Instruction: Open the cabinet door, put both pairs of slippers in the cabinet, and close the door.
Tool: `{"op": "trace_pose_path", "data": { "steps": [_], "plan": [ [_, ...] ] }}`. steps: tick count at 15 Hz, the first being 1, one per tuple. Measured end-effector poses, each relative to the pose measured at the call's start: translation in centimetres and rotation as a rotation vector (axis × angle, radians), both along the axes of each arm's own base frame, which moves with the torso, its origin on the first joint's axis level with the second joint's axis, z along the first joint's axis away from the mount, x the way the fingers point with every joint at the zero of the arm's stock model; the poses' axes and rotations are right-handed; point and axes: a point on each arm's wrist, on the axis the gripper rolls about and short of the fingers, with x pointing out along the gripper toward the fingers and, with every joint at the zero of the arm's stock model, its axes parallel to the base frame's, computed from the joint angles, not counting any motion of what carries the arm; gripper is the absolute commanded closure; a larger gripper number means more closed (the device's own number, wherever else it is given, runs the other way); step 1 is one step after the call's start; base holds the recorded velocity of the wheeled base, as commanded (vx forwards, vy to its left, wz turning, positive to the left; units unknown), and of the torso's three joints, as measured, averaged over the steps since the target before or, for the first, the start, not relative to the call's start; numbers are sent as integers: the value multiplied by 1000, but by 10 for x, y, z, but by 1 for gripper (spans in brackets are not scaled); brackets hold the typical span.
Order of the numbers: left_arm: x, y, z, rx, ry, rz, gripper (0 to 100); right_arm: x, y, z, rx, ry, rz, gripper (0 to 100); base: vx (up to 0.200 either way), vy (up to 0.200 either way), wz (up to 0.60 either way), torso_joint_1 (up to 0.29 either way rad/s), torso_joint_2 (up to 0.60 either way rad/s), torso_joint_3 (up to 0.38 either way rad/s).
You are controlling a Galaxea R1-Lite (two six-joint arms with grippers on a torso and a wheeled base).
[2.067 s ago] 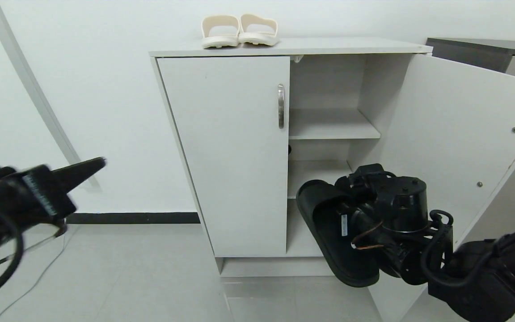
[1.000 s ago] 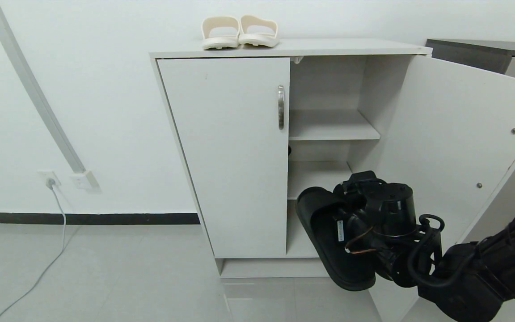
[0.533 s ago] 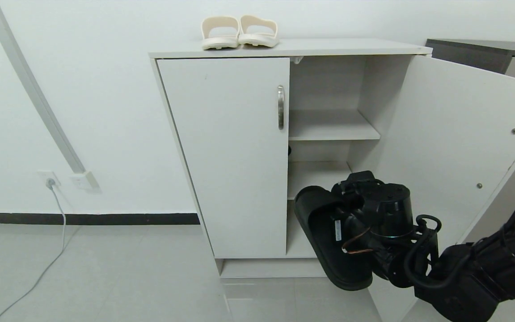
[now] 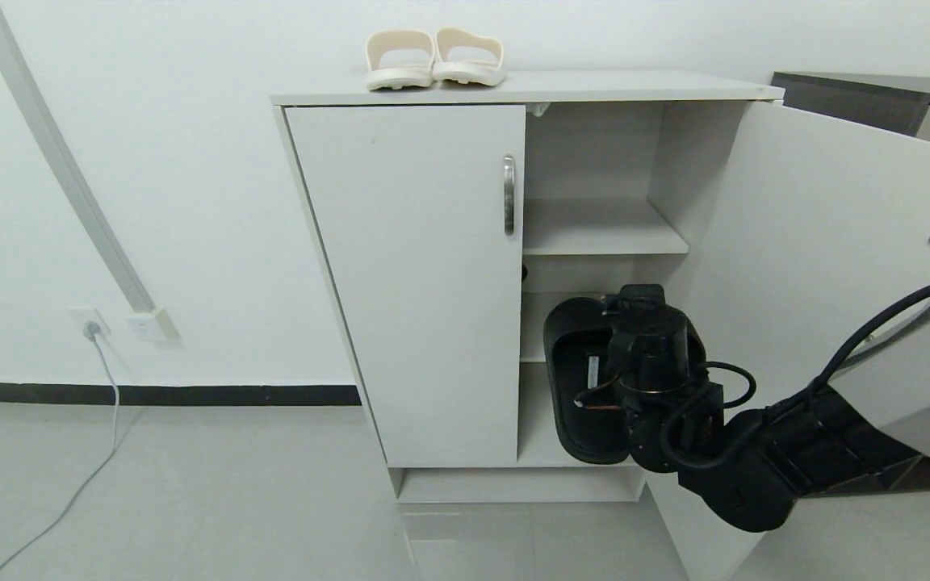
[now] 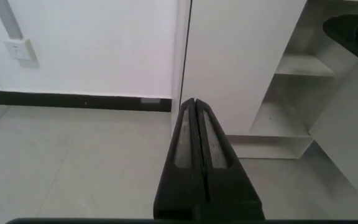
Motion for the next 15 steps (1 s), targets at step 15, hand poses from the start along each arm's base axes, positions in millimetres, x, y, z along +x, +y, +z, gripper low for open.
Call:
{"op": "trace_pose_path", "data": {
  "steps": [15],
  "plan": [
    [0, 0, 0, -1, 1, 2, 100, 8, -2, -22, -10, 28, 25, 100, 0, -27, 0, 0, 0, 1]
  ]
}}
